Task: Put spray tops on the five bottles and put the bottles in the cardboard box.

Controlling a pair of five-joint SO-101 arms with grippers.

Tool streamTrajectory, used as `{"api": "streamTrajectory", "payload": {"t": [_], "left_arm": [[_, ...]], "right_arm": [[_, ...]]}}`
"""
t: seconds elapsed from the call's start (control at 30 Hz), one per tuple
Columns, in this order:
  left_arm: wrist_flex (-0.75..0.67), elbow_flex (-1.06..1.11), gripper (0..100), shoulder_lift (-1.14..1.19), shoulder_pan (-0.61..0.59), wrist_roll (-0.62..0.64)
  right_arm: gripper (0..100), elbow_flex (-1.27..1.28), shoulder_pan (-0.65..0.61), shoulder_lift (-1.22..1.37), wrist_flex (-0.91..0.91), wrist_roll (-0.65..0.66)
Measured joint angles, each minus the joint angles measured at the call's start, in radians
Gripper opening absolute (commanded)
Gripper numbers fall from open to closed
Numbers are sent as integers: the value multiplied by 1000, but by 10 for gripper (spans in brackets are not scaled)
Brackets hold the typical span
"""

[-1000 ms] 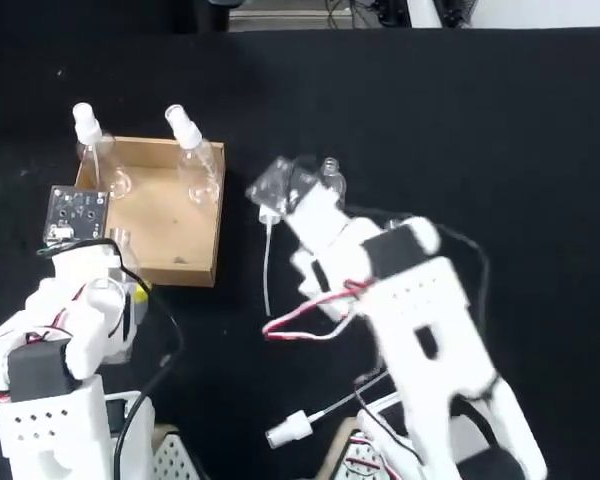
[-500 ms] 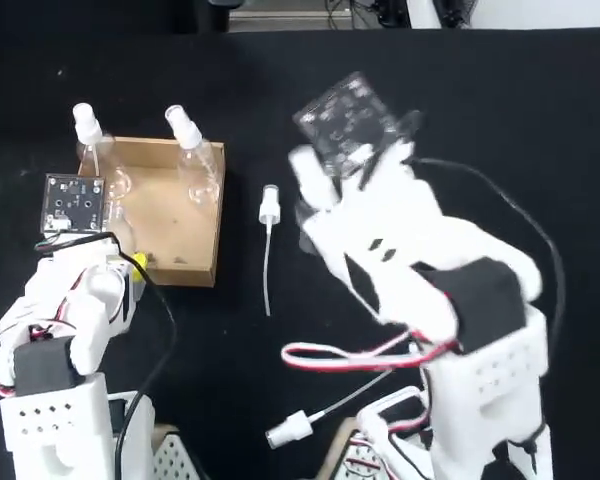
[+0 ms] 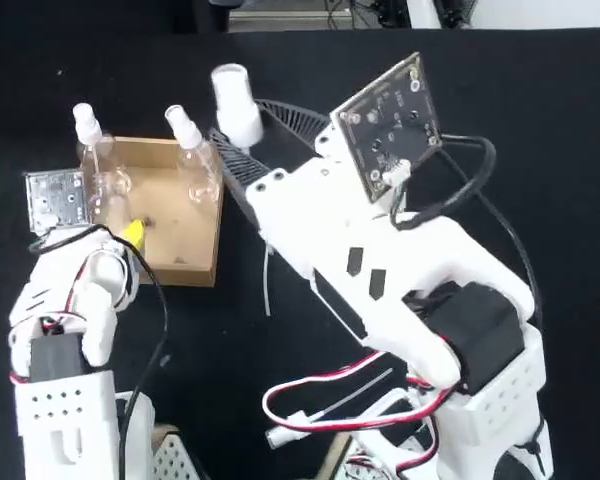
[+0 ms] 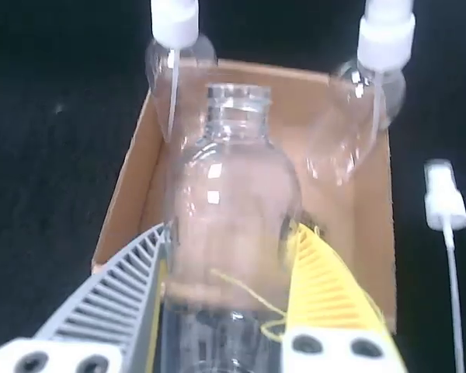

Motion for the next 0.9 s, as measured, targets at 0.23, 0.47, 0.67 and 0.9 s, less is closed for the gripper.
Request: {"api": "streamTrajectory", "payload": {"t": [0.23, 0.47, 0.67, 0.9], "left_arm": [[-74, 25, 31, 0, 0, 2], [-161, 52, 31, 0, 0, 2], [-322, 68, 31, 0, 55, 2], [-618, 178, 31, 0, 235, 2]], "right_arm": [[11, 0, 0, 0, -81, 0], [11, 0, 0, -5, -84, -101], [11, 0, 2, -8, -84, -120], [11, 0, 126, -8, -127, -126]]}}
